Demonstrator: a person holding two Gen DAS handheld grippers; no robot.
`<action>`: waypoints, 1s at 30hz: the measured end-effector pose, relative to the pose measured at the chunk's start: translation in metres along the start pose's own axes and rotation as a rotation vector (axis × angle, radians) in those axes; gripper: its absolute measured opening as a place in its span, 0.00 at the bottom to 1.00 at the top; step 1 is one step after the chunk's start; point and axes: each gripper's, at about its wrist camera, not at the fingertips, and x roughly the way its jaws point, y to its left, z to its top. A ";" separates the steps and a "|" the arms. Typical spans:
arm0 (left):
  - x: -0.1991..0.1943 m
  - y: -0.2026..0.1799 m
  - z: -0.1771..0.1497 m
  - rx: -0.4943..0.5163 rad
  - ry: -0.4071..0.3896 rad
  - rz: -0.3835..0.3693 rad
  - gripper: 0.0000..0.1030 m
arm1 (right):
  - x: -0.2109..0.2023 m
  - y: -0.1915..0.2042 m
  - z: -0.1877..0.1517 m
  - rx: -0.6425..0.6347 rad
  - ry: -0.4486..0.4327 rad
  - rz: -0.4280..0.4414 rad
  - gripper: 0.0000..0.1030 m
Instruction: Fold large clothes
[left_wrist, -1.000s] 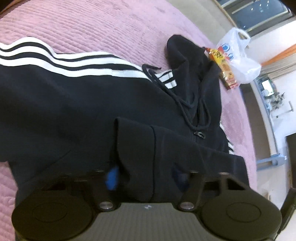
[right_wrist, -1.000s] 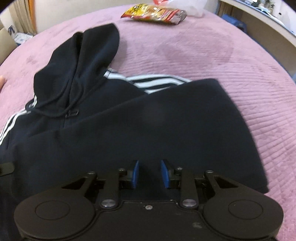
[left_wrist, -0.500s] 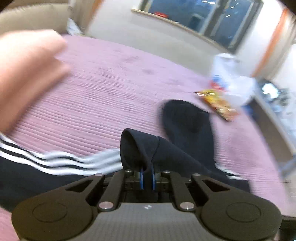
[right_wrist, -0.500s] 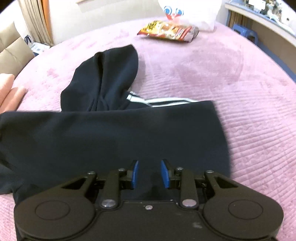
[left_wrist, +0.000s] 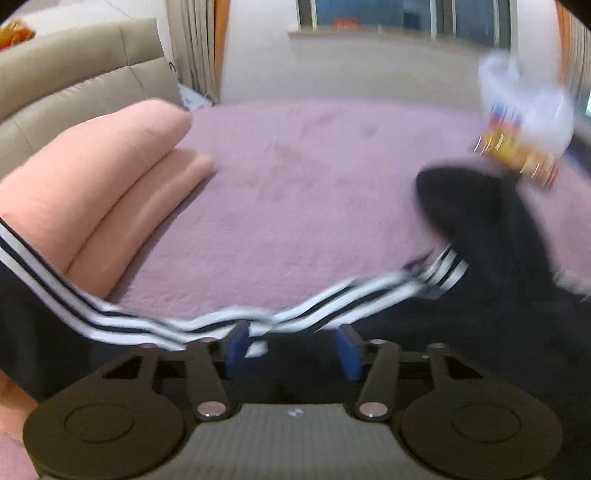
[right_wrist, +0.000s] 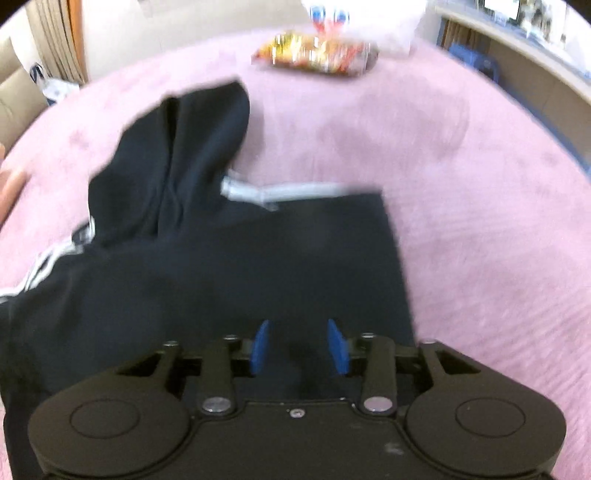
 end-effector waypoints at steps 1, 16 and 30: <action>-0.001 -0.003 0.004 -0.017 0.001 -0.091 0.55 | 0.000 0.002 0.005 -0.006 -0.014 -0.003 0.56; 0.078 -0.020 -0.016 -0.053 0.257 -0.268 0.32 | 0.055 0.039 0.018 -0.047 0.224 0.036 0.42; -0.018 0.131 -0.004 -0.231 0.080 -0.019 0.39 | 0.047 0.138 -0.021 -0.334 0.245 0.081 0.48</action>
